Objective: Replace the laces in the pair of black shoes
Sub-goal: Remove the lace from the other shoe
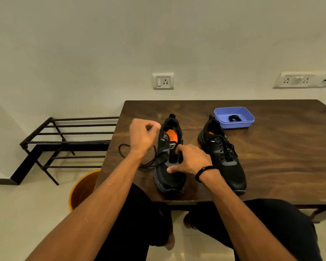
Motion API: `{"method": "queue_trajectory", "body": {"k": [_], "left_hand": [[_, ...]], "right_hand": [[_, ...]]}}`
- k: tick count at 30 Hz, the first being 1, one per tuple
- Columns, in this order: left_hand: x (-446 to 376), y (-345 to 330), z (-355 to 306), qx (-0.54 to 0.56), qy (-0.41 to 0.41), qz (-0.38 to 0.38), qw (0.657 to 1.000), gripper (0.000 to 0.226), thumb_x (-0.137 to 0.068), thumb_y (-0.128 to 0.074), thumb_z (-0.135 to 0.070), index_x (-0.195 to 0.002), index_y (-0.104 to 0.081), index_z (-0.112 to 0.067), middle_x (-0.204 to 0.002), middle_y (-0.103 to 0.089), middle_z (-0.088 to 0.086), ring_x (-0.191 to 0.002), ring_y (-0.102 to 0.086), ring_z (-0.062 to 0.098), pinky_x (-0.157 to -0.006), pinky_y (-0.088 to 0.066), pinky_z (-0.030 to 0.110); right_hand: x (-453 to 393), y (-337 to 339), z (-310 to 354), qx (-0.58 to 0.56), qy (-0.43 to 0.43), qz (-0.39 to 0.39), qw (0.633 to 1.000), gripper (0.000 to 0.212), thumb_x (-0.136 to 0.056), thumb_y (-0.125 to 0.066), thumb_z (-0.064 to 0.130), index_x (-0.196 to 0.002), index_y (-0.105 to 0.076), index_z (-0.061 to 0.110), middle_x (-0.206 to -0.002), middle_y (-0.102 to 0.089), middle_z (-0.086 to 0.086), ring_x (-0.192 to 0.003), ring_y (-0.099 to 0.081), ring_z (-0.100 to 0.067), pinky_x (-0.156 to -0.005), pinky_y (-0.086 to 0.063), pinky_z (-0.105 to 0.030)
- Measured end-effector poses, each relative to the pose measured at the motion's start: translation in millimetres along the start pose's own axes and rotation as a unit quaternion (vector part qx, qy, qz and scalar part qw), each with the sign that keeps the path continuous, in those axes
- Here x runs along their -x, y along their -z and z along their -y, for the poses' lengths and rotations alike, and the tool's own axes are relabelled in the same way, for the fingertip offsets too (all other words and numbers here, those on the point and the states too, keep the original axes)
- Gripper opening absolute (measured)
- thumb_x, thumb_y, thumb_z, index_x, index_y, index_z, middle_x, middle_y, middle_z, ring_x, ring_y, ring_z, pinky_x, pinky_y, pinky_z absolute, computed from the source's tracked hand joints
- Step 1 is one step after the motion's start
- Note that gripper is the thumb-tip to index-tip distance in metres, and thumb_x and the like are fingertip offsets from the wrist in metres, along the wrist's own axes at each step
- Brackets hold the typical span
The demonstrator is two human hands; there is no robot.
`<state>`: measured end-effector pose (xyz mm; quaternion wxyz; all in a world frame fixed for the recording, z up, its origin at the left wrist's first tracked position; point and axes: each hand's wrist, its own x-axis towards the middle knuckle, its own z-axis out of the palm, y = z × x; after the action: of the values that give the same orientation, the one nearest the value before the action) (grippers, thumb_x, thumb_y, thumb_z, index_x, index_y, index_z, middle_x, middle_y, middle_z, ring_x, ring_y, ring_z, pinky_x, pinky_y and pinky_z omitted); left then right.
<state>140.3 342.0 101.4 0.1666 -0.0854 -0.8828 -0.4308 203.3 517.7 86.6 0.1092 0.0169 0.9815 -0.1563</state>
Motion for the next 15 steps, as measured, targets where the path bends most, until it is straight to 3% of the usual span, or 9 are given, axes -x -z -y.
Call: {"method": "queue_trajectory", "body": {"k": [2,4,6,8,10,12,15], "left_hand": [[-1.7,5.7,5.9,0.079,0.074,-0.061,0.992,0.007,-0.095,-0.071,-0.022,-0.095,-0.078,-0.025,-0.091,-0.073,-0.008,-0.087,-0.067,0.008,-0.089,-0.057,0.037],[-0.3,4.9,15.9,0.047,0.116,-0.058,0.990,0.008,-0.092,-0.074,-0.028,-0.099,-0.074,-0.032,-0.102,-0.074,-0.005,-0.103,-0.066,0.014,-0.101,-0.053,0.043],[3.5,2.3,20.3,-0.046,0.192,-0.027,0.980,0.034,-0.092,-0.074,-0.036,-0.124,-0.066,-0.033,-0.131,-0.063,0.005,-0.128,-0.052,0.027,-0.109,-0.043,0.048],[6.8,5.5,18.0,-0.090,0.242,0.024,0.966,0.063,-0.094,-0.073,-0.033,-0.149,-0.044,-0.033,-0.142,-0.047,0.013,-0.133,-0.044,0.031,-0.107,-0.041,0.049],[7.2,4.3,14.2,-0.089,0.139,0.118,0.979,0.066,-0.094,-0.074,-0.023,-0.150,-0.043,-0.036,-0.125,-0.055,0.007,-0.115,-0.058,0.021,-0.100,-0.047,0.037],[10.0,-2.6,12.4,-0.121,0.043,0.270,0.954,0.062,-0.090,-0.075,-0.023,-0.143,-0.051,-0.043,-0.121,-0.057,0.005,-0.112,-0.061,0.024,-0.101,-0.051,0.039],[8.0,-9.7,12.0,-0.165,0.028,0.385,0.908,0.058,-0.087,-0.075,-0.025,-0.139,-0.057,-0.045,-0.120,-0.053,0.006,-0.115,-0.058,0.033,-0.101,-0.050,0.045]], "right_hand": [[0.4,-0.3,-1.4,-0.010,-0.003,0.004,1.000,0.071,-0.066,-0.084,0.070,-0.121,-0.059,0.032,-0.119,-0.058,0.002,-0.111,-0.058,-0.025,-0.089,-0.054,-0.047],[-2.4,-4.6,-2.8,-0.051,0.001,0.005,0.999,0.069,-0.069,-0.085,0.063,-0.126,-0.062,0.032,-0.122,-0.052,-0.002,-0.112,-0.057,-0.027,-0.096,-0.053,-0.045],[-5.5,-13.1,0.3,-0.121,0.000,0.006,0.993,0.061,-0.074,-0.088,0.050,-0.128,-0.067,0.030,-0.125,-0.051,-0.005,-0.115,-0.057,-0.027,-0.104,-0.050,-0.040],[-7.6,-22.7,7.6,-0.177,-0.001,-0.022,0.984,0.042,-0.079,-0.088,0.037,-0.117,-0.075,0.024,-0.121,-0.063,-0.003,-0.114,-0.061,-0.020,-0.101,-0.051,-0.035],[-8.3,-30.8,12.7,-0.246,-0.026,-0.067,0.966,0.013,-0.085,-0.083,0.029,-0.093,-0.081,0.019,-0.096,-0.074,0.002,-0.093,-0.065,-0.009,-0.087,-0.055,-0.032],[-7.1,-35.3,15.9,-0.301,-0.053,-0.103,0.947,0.014,-0.090,-0.079,0.024,-0.080,-0.081,0.014,-0.078,-0.073,0.003,-0.076,-0.064,-0.007,-0.074,-0.053,-0.031],[-7.1,-46.9,19.8,-0.274,-0.041,-0.130,0.952,0.013,-0.094,-0.072,0.020,-0.086,-0.079,0.013,-0.089,-0.071,-0.004,-0.095,-0.066,-0.018,-0.078,-0.052,-0.033]]}}
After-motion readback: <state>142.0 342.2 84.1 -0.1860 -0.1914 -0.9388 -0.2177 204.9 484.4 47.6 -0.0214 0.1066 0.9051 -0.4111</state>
